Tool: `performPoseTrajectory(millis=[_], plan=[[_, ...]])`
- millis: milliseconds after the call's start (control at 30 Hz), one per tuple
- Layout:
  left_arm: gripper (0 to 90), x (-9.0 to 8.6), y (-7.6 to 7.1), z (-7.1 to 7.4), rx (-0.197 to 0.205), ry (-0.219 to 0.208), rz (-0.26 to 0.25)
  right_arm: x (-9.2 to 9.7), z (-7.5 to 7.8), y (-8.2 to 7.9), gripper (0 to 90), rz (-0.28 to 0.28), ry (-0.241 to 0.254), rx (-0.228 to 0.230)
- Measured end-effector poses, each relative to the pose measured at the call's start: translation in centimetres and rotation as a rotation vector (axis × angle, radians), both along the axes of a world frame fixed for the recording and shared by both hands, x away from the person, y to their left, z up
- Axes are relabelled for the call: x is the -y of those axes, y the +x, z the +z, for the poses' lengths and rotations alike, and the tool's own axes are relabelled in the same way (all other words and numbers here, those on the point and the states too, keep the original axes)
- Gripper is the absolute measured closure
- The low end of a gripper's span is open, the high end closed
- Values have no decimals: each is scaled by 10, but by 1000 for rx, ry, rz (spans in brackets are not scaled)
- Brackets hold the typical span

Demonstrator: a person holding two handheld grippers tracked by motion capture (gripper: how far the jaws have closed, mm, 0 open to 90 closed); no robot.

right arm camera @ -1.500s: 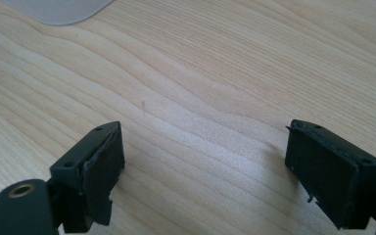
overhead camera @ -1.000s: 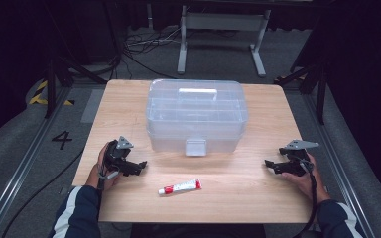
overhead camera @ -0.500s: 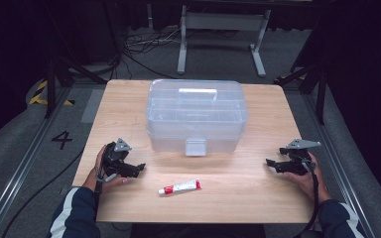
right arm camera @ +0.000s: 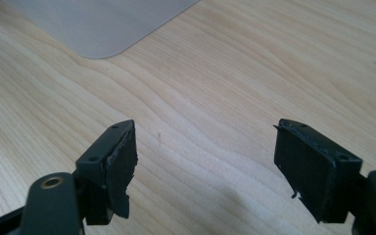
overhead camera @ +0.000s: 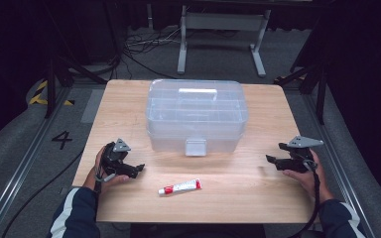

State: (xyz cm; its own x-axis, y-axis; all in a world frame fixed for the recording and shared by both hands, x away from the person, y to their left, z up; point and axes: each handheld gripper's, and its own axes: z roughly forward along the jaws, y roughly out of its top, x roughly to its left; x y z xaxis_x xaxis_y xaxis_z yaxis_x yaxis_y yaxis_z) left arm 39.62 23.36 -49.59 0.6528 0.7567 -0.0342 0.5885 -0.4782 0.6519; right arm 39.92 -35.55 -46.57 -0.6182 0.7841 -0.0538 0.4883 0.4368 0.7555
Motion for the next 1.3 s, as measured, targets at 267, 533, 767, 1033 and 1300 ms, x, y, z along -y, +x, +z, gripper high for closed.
performPoseTrajectory(millis=[267,533,767,1033,1300], plan=[[6,0,0,0,1,1,0,-7,11,2,305,1,20,36],[6,0,0,0,1,1,0,-13,23,5,289,11,19,42],[6,0,0,0,-1,-2,2,-20,36,9,297,57,50,45],[6,0,-1,0,-2,-4,4,-34,55,14,293,93,46,85],[6,0,-1,0,-2,-4,5,-47,71,17,285,125,51,111]])
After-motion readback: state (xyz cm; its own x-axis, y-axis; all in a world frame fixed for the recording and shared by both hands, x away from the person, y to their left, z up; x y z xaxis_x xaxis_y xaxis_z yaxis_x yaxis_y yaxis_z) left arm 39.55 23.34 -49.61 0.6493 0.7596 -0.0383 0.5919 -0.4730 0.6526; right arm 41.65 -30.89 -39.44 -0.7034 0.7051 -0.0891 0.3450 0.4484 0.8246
